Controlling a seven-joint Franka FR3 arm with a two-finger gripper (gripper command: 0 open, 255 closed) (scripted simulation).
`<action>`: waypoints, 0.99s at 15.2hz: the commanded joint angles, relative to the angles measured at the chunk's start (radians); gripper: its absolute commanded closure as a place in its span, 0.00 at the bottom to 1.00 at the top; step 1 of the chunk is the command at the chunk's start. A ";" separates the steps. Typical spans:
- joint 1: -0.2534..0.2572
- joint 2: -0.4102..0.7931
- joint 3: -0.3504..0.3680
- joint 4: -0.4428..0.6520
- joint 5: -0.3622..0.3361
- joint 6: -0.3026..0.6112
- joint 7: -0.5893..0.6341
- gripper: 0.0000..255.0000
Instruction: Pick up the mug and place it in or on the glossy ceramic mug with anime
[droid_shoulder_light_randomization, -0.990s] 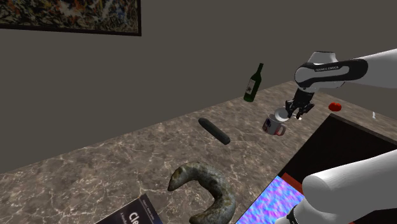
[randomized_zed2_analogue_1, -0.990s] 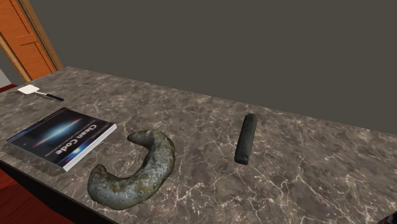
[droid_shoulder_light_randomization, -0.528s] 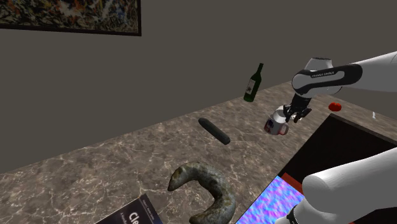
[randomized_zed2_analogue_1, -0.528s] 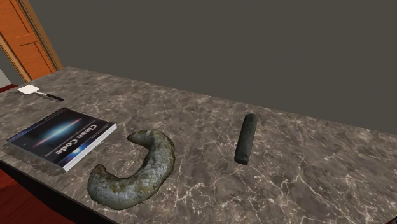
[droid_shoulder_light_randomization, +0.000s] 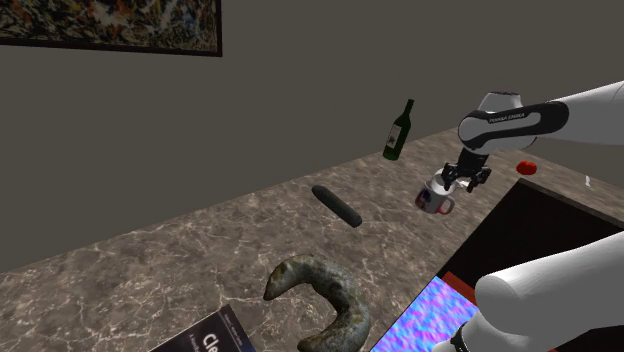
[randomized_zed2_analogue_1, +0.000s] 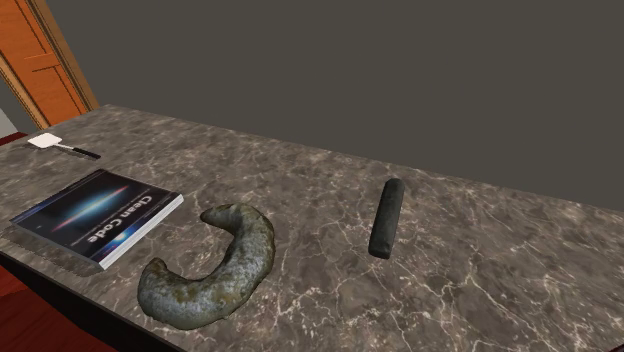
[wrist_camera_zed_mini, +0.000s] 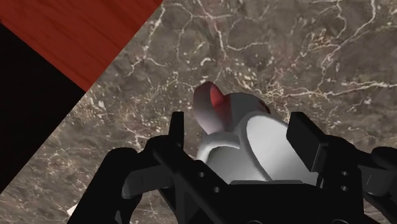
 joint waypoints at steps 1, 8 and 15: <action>0.000 0.001 0.000 -0.001 0.000 0.000 0.000 0.00; 0.008 -0.045 0.023 0.086 0.010 -0.134 0.000 0.00; 0.007 -0.045 0.023 0.086 0.010 -0.134 0.000 0.00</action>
